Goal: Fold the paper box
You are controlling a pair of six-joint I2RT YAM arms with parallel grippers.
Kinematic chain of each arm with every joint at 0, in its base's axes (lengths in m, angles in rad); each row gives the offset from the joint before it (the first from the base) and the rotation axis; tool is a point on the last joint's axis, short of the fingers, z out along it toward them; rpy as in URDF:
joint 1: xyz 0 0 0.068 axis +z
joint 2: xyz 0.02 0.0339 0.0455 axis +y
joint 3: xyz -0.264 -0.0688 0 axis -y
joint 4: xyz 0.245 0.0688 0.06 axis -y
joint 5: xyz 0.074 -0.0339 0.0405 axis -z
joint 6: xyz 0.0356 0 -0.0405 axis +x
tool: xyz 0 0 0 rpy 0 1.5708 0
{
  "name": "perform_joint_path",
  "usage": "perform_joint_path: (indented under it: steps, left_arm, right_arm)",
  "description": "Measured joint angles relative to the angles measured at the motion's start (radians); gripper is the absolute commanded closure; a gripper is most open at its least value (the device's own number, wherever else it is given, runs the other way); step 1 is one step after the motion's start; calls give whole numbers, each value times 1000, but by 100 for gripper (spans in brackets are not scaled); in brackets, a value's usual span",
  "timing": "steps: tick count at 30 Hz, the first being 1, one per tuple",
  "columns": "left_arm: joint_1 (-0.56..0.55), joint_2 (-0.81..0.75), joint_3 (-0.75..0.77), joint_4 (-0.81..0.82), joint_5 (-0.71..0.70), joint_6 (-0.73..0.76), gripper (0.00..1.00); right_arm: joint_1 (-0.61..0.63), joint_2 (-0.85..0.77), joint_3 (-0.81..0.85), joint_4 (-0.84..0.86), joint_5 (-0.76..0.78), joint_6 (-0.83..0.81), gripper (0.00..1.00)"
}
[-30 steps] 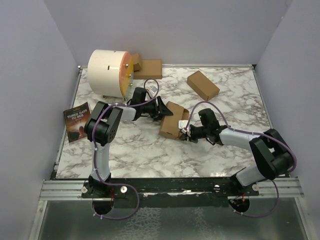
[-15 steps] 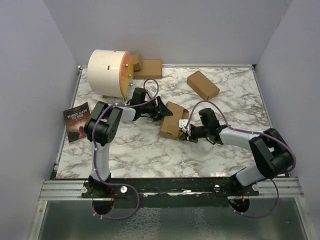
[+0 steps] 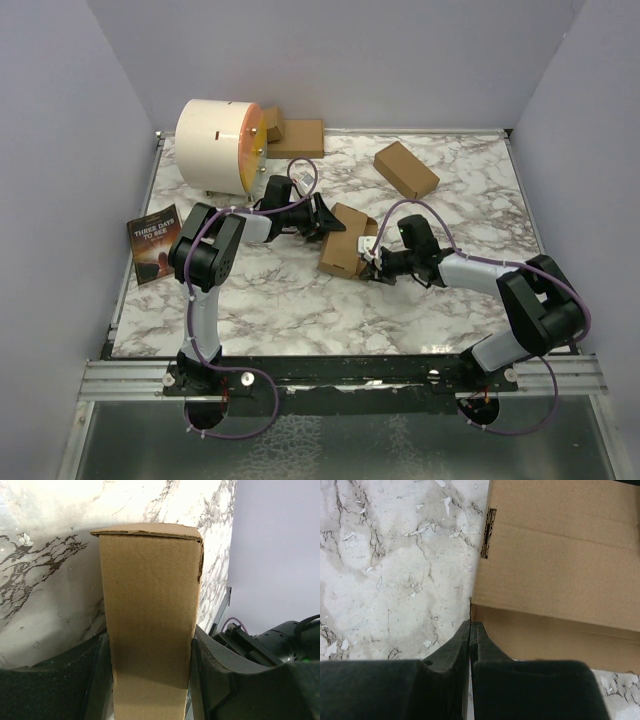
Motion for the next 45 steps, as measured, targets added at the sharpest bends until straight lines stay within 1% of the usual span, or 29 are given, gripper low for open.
perform_joint_path:
  steps: [45]
  left_arm:
    - [2, 5, 0, 11, 10, -11, 82]
  right_arm:
    - [-25, 28, 24, -23, -20, 52, 99]
